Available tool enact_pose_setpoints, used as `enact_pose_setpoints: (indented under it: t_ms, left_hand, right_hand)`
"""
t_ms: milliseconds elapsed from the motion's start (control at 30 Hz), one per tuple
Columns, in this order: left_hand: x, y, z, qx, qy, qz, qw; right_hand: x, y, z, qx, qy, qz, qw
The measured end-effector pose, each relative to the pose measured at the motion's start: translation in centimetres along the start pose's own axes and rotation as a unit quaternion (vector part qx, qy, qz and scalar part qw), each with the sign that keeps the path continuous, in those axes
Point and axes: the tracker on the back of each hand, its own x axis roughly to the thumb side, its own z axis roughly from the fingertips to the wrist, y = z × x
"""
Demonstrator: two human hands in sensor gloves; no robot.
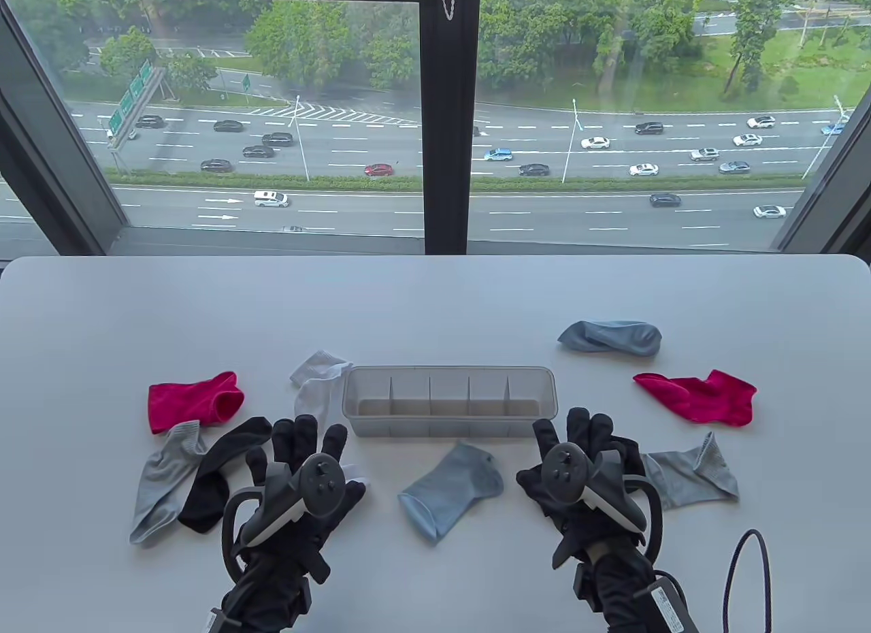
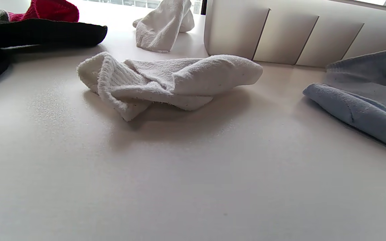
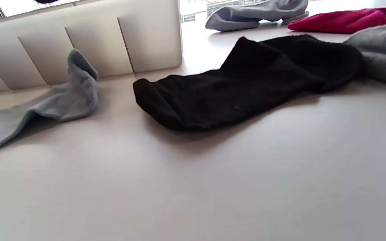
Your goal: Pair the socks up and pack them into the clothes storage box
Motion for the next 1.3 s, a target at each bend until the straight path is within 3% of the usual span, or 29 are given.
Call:
enact_pose_setpoints:
  t_ms: [167,300,533,700,800,867,933,1000,1100,1133,1167,1200,1233,1300]
  left_hand:
    - [-0.5,0.2,0.2,0.0,-0.006,0.028,1.0]
    - [-0.8,0.2,0.3,0.0,-0.007,0.052,0.999]
    - [-0.8,0.4,0.4,0.005,-0.02,0.075,0.997]
    - [-0.2,0.5,0.5,0.022,-0.049,0.117,0.992]
    - [0.1,0.8,0.8,0.05,-0.075,0.167,0.982]
    - [0.1,1.1,1.0,0.064,-0.097,0.235,0.965]
    - [0.3,0.8,0.9,0.033,-0.117,0.316,0.941]
    - [0.8,0.1,0.5,-0.027,-0.144,0.414,0.899]
    - [2.2,-1.4,-0.1,-0.127,-0.202,0.556,0.796]
    - [2.6,-1.6,-0.2,-0.13,-0.213,0.578,0.777]
    - [2.7,-1.7,-0.1,-0.109,-0.2,0.592,0.773]
    - [2.4,-1.7,-0.1,-0.08,-0.168,0.583,0.791]
    - [1.7,-1.5,-0.2,-0.015,-0.142,0.557,0.818]
    - [1.0,-1.0,-0.1,0.036,-0.121,0.547,0.828]
  right_hand:
    - [7.0,0.3,0.3,0.066,-0.062,0.04,0.995]
    - [11.6,2.1,-1.0,0.155,-0.052,0.069,0.984]
    - [12.4,6.2,-3.8,0.21,0.013,0.128,0.969]
    - [11.8,4.9,-3.2,0.055,-0.013,0.175,0.983]
    - [10.8,4.4,-2.9,0.021,-0.01,0.122,0.992]
    - [10.2,2.3,-2.1,-0.047,-0.018,0.078,0.996]
    - [9.9,0.5,-1.1,-0.114,-0.033,-0.012,0.993]
    - [10.2,-0.5,0.0,-0.14,-0.068,-0.089,0.984]
    - [11.7,-0.6,1.2,-0.145,-0.14,-0.104,0.974]
    - [12.1,-0.5,1.4,-0.145,-0.152,-0.109,0.972]
    - [12.4,-0.5,1.5,-0.139,-0.17,-0.123,0.968]
    - [12.2,-0.5,1.5,-0.141,-0.165,-0.13,0.967]
    - [11.6,-0.7,1.3,-0.106,-0.191,-0.154,0.964]
    - [10.6,-0.6,1.0,-0.071,-0.197,-0.25,0.945]
